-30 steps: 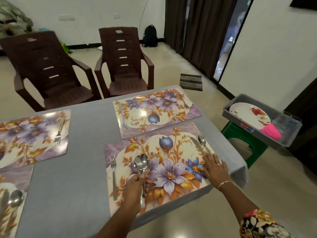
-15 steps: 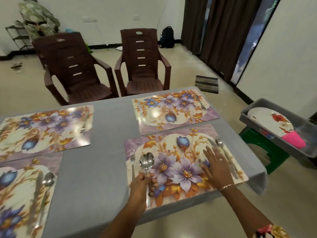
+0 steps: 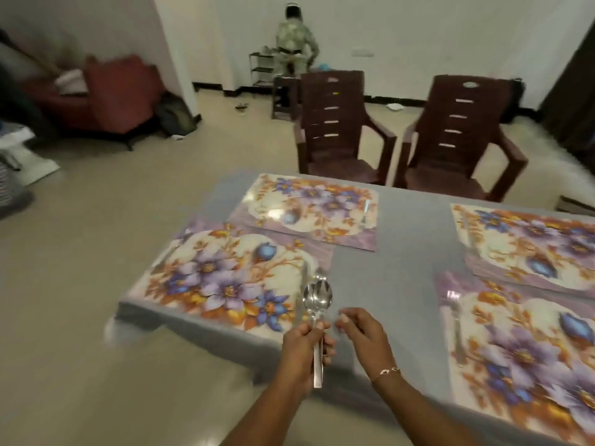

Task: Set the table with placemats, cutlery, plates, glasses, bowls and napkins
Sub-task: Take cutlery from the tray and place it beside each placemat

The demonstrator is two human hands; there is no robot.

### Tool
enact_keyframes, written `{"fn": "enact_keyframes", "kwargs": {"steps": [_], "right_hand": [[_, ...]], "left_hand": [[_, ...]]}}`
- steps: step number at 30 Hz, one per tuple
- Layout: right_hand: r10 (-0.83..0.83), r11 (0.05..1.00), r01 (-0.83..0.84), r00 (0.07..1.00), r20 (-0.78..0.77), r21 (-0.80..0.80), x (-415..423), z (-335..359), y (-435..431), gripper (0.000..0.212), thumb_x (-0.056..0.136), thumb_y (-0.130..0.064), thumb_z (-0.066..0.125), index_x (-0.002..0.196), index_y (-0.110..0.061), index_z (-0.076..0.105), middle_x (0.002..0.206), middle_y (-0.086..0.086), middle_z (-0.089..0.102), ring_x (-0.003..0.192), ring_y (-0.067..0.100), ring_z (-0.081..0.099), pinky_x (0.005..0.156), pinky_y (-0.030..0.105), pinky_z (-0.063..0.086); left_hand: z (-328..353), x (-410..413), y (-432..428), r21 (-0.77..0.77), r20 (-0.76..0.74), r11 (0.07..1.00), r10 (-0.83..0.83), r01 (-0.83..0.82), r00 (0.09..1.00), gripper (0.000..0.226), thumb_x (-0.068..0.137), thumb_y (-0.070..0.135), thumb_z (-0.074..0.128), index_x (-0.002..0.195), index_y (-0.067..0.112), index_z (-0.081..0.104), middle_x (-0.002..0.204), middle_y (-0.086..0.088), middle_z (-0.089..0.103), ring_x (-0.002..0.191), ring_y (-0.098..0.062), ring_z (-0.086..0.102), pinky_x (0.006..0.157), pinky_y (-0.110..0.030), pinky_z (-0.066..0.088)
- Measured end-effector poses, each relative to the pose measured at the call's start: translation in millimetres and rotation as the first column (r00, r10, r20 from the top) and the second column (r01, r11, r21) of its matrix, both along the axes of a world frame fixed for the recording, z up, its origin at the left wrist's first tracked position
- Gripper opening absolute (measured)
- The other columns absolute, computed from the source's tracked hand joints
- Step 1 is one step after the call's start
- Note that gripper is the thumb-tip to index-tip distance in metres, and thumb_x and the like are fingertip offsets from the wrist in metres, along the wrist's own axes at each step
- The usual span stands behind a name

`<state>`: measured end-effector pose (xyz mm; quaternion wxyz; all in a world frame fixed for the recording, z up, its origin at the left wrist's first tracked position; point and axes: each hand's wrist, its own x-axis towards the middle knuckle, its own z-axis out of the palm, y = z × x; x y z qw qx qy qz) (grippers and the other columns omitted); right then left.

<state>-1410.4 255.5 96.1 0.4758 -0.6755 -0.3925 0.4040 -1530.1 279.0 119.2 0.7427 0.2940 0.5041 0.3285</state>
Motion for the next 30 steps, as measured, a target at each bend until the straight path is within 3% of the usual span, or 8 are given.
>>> {"fn": "enact_keyframes", "kwargs": {"steps": [2,3,6,9,15,20,27,30], "right_hand": [[0.110,0.992,-0.117,0.985,-0.129,-0.042,-57.6,5.6,26.3,0.012,0.092,-0.010,0.053,0.086,-0.008,0.064,0.078,0.007,0.067,0.073,0.019,0.062,0.075,0.032,0.051],[0.162,0.983,-0.176,0.963,-0.216,-0.046,-86.7,8.8,38.2,0.016,0.093,-0.011,0.051,0.085,-0.004,0.064,0.070,0.007,0.065,0.065,0.018,0.061,0.068,0.031,0.053],[0.261,0.951,-0.307,0.867,-0.424,-0.044,-172.6,18.9,67.3,0.024,0.095,-0.007,0.044,0.078,0.000,0.060,0.045,-0.001,0.052,0.043,0.012,0.047,0.044,0.019,0.044],[0.311,0.911,-0.409,0.767,-0.561,-0.053,-245.8,28.4,91.8,0.020,0.094,-0.001,0.044,0.078,0.002,0.055,0.044,0.001,0.041,0.036,0.006,0.038,0.037,0.015,0.034],[0.459,0.798,-0.588,0.734,-0.500,-0.130,-353.7,19.2,135.1,0.016,0.094,-0.005,0.046,0.085,-0.007,0.059,0.044,-0.005,0.044,0.040,0.004,0.042,0.050,0.020,0.044],[0.528,0.732,-0.670,0.675,-0.515,-0.128,-425.2,11.7,187.9,0.016,0.093,0.001,0.044,0.089,-0.007,0.058,0.047,-0.005,0.043,0.040,0.003,0.039,0.051,0.020,0.042],[0.563,0.711,-0.695,0.652,-0.508,-0.104,-495.1,21.3,280.7,0.021,0.091,0.002,0.046,0.077,-0.006,0.059,0.049,-0.002,0.036,0.038,0.002,0.034,0.043,0.015,0.037],[0.539,0.727,-0.680,0.651,-0.534,-0.095,-514.9,26.5,326.4,0.019,0.092,0.002,0.046,0.084,-0.005,0.062,0.043,-0.007,0.037,0.036,0.001,0.032,0.041,0.014,0.033]], "left_hand": [[2.4,-54.0,15.6,0.024,0.027,0.995,0.099,-0.100,0.995,0.017,0.095,0.001,0.045,0.085,0.001,0.058,0.050,-0.005,0.058,0.037,-0.011,0.051,0.037,-0.018,0.039],[3.0,-80.7,22.8,0.041,0.028,0.988,0.146,-0.148,0.989,0.018,0.095,0.000,0.044,0.083,0.001,0.058,0.049,-0.005,0.059,0.038,-0.011,0.053,0.037,-0.018,0.040],[5.4,-160.3,36.0,0.084,-0.022,0.964,0.256,-0.253,0.967,0.018,0.094,0.004,0.049,0.081,0.005,0.061,0.049,-0.003,0.063,0.040,-0.010,0.057,0.041,-0.019,0.047],[8.2,-229.0,46.2,0.107,-0.057,0.937,0.340,-0.332,0.939,0.016,0.093,0.008,0.054,0.079,0.008,0.062,0.051,-0.001,0.065,0.041,-0.010,0.059,0.044,-0.019,0.047],[8.2,-328.5,68.7,0.104,-0.106,0.874,0.484,-0.475,0.869,0.019,0.093,0.005,0.052,0.080,0.008,0.065,0.058,-0.003,0.067,0.048,-0.013,0.062,0.049,-0.021,0.050],[3.6,-394.3,110.7,0.132,-0.151,0.835,0.550,-0.535,0.821,0.016,0.092,0.003,0.052,0.088,0.007,0.068,0.067,-0.007,0.068,0.055,-0.016,0.064,0.057,-0.025,0.053],[6.1,-465.9,204.4,0.140,-0.263,0.870,0.492,-0.472,0.830,0.017,0.092,0.007,0.054,0.087,0.011,0.070,0.074,-0.008,0.070,0.069,-0.022,0.065,0.060,-0.026,0.049],[10.6,-487.9,254.9,0.145,-0.273,0.888,0.460,-0.436,0.845,0.014,0.091,0.010,0.057,0.088,0.010,0.071,0.076,-0.012,0.070,0.067,-0.023,0.065,0.063,-0.028,0.048]]}}
